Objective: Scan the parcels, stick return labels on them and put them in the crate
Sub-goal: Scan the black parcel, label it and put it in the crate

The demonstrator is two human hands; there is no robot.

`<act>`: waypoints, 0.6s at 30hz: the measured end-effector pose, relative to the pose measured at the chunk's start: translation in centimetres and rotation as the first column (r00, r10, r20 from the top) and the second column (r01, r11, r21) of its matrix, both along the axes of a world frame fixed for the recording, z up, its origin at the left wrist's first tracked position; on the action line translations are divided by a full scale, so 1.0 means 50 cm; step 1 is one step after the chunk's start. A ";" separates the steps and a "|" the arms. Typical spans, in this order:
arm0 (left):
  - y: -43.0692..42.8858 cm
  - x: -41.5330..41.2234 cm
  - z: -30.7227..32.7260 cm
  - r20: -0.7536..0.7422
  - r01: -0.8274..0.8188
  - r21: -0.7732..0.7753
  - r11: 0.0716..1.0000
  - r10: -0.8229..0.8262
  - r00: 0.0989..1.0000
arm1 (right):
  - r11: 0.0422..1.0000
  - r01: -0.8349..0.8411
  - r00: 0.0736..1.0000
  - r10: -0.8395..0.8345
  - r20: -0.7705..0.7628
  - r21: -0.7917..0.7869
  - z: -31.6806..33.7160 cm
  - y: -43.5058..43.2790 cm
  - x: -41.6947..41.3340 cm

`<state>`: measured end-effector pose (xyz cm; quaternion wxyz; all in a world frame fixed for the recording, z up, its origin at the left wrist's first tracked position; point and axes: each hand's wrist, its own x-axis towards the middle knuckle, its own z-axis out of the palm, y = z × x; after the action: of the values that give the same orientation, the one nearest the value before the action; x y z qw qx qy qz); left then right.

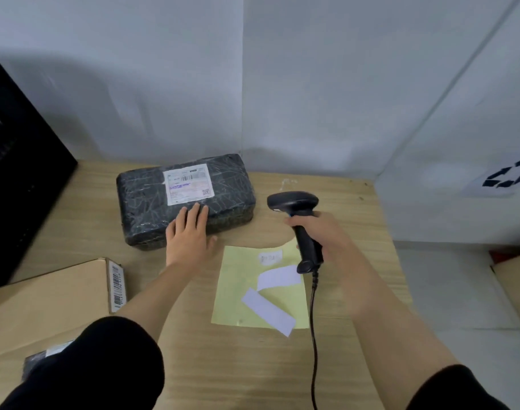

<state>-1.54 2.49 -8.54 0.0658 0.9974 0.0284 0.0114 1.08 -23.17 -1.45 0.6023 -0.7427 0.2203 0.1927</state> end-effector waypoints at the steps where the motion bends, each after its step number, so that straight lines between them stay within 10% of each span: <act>1: 0.007 0.003 0.010 -0.016 0.017 -0.001 1.000 -0.017 1.000 | 1.000 -0.026 1.000 0.026 0.015 -0.001 0.008 0.021 0.005; 7: 0.018 -0.019 0.028 0.085 0.252 0.048 0.967 -0.255 0.963 | 0.996 -0.076 0.997 0.077 0.023 -0.043 -0.012 0.082 0.009; 13: -0.011 -0.059 -0.061 -0.337 0.308 -0.122 0.943 -0.332 0.881 | 0.998 -0.034 0.999 0.034 0.001 -0.048 -0.062 0.069 -0.013; 18: -0.006 -0.060 -0.074 -0.330 0.248 -0.240 0.939 -0.319 0.889 | 0.998 -0.044 0.999 0.043 -0.032 -0.050 -0.091 0.045 -0.019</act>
<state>-4.56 2.20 -12.23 0.1560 0.9644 -0.1054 -0.1858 0.11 -20.93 -5.99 0.5755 -0.7593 0.2182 0.2114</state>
